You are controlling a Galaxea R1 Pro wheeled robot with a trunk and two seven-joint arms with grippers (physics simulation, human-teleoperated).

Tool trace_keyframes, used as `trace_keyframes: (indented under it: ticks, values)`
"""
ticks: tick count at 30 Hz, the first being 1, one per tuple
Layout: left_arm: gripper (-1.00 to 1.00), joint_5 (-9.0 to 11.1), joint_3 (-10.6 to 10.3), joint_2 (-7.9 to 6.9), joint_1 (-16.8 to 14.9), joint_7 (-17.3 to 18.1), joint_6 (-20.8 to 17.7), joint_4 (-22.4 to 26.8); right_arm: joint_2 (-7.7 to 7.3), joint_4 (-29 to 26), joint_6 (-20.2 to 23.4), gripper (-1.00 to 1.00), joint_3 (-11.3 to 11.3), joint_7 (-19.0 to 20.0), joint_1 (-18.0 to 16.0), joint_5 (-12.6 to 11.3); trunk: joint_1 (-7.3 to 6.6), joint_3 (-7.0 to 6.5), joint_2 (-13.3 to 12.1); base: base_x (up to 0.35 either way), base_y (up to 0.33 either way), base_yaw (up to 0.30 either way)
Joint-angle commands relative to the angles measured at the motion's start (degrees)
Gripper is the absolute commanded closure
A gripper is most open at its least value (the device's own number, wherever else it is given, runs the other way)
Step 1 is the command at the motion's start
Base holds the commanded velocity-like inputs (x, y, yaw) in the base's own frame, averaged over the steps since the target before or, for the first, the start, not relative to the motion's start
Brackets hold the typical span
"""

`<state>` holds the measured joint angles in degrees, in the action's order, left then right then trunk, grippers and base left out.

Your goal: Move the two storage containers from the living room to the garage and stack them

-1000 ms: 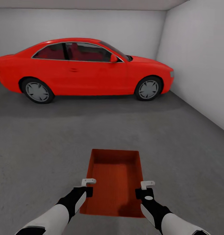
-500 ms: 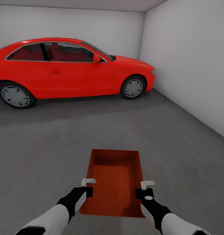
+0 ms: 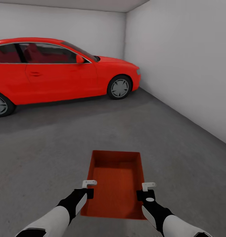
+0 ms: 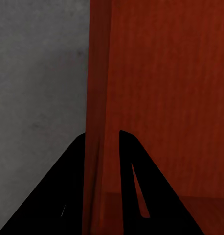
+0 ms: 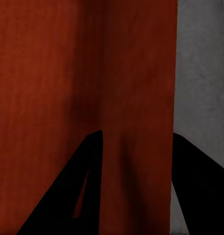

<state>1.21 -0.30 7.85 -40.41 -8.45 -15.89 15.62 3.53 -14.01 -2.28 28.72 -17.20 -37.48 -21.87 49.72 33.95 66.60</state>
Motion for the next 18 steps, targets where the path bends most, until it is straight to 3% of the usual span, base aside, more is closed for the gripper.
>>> trace_keyframes:
  ticks: [1, 14, 18]
  values:
    - [1.00, -1.21, -0.66, -0.02, -0.02, -0.61, -0.46, 0.37, -0.01, 1.09, 0.08, 1.00, 1.16, -0.46, -0.05, -1.60, 0.00, 0.05, 0.03, 0.000, 0.000, -0.286]
    - [1.00, -1.21, -0.60, -0.03, -0.02, -0.64, -0.46, 0.45, 0.02, 1.09, 0.06, 1.00, 1.16, -0.46, -0.05, -1.60, 0.00, 0.05, 0.03, 0.003, 0.000, -0.286]
    - [1.00, -1.21, -0.64, -0.03, -0.03, -0.72, -0.46, 0.40, -0.01, 1.09, 0.08, 1.00, 1.16, -0.46, -0.05, -1.60, 0.00, 0.05, 0.03, 0.176, 0.000, -0.286]
